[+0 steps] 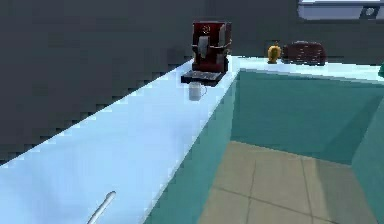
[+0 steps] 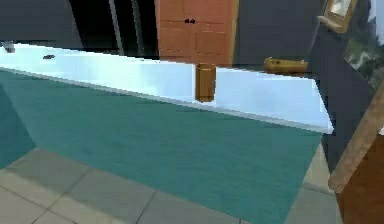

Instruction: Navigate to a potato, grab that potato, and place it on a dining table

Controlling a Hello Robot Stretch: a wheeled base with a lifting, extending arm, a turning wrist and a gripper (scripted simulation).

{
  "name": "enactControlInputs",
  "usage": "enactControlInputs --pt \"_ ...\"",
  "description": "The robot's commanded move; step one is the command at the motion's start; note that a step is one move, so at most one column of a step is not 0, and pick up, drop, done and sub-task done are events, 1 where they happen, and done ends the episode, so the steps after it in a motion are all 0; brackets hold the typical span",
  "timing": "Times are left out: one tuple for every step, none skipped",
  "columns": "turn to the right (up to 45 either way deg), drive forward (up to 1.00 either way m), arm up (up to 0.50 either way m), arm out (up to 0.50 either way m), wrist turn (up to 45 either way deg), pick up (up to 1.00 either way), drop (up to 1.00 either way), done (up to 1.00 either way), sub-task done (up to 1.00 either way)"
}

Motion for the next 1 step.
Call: enactControlInputs --pt "-45.0 0.0 0.0 0.0 0.0 0.0 0.0 0.0 0.0"
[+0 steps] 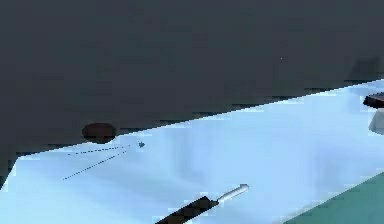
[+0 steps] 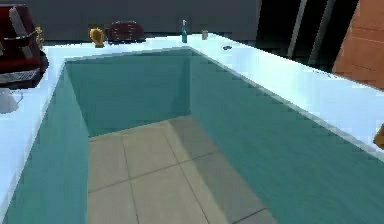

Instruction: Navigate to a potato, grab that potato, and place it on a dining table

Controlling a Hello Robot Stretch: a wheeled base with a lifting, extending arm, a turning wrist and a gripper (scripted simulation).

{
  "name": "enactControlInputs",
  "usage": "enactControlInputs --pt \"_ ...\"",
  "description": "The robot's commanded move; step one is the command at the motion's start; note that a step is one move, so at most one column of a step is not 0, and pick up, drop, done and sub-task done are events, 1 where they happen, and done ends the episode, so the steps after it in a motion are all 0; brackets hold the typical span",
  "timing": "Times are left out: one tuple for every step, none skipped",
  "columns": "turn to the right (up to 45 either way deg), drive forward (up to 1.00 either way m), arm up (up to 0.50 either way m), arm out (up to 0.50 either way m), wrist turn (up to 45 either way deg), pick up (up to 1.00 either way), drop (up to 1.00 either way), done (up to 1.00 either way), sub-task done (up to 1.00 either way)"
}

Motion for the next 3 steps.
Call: enactControlInputs --pt "-45.0 0.0 0.0 0.0 0.0 0.0 0.0 0.0 0.0" --pt "-45.0 0.0 0.0 0.0 0.0 0.0 0.0 0.0 0.0" --pt "-24.0 0.0 0.0 0.0 0.0 0.0 0.0 0.0 0.0"
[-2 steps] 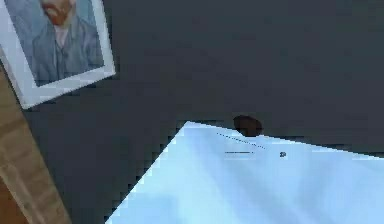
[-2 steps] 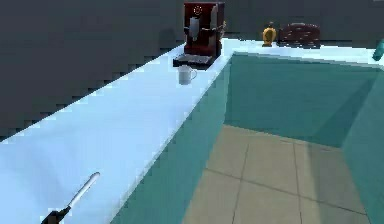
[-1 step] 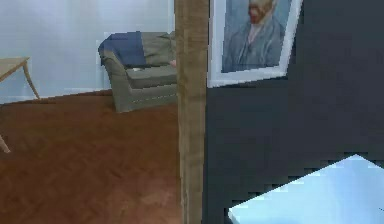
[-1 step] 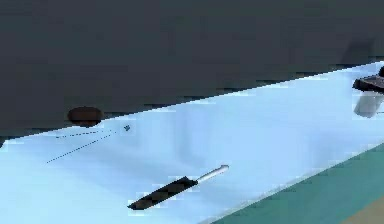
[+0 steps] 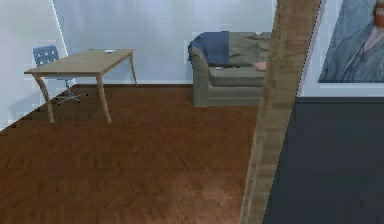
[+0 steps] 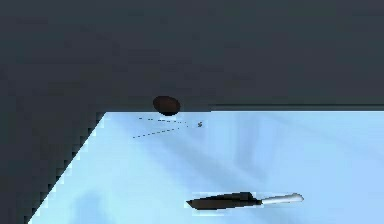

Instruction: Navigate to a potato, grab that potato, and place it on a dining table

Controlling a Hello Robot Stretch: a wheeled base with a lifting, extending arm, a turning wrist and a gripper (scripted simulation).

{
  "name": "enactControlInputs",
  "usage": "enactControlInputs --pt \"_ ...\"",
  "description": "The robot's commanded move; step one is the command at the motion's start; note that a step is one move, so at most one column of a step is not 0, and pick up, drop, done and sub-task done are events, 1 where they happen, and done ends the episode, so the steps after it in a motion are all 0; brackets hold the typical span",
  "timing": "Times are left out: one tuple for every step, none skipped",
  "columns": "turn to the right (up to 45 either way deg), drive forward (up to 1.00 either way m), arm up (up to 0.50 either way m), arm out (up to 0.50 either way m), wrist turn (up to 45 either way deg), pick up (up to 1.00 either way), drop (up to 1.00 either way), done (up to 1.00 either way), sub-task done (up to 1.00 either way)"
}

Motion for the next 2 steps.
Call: enactControlInputs --pt "0.0 0.0 0.5 0.0 0.0 0.0 0.0 0.0 0.0" --pt "0.0 0.0 0.38 0.0 0.0 0.0 0.0 0.0 0.0"
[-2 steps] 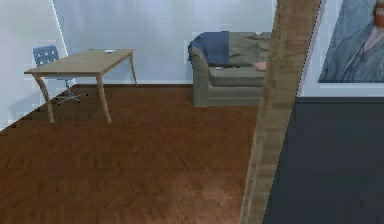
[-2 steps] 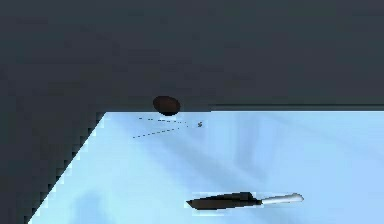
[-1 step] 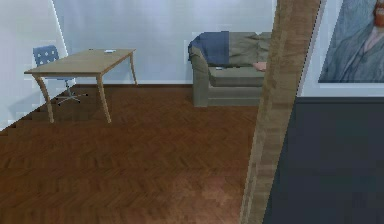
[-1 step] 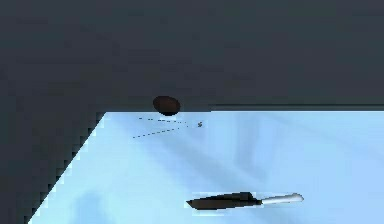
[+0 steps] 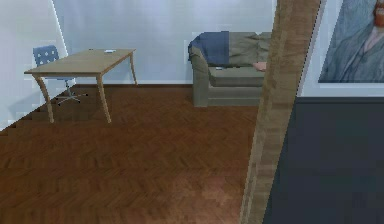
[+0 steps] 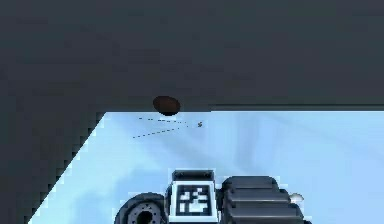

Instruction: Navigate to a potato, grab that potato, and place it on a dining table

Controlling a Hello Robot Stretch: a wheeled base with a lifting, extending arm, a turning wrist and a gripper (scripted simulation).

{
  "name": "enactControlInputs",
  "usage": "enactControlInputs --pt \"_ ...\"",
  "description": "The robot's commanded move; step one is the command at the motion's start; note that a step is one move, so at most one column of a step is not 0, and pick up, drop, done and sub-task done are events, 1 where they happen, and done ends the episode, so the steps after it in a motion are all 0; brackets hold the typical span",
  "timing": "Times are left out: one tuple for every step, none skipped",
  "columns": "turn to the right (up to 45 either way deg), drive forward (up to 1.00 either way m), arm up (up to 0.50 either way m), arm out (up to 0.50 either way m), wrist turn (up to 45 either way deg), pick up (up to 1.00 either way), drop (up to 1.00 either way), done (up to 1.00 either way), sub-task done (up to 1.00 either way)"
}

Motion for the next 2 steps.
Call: enactControlInputs --pt "0.0 0.0 0.0 0.48 0.0 0.0 0.0 0.0 0.0" --pt "0.0 0.0 0.0 0.0 45.0 0.0 0.0 0.0 0.0"
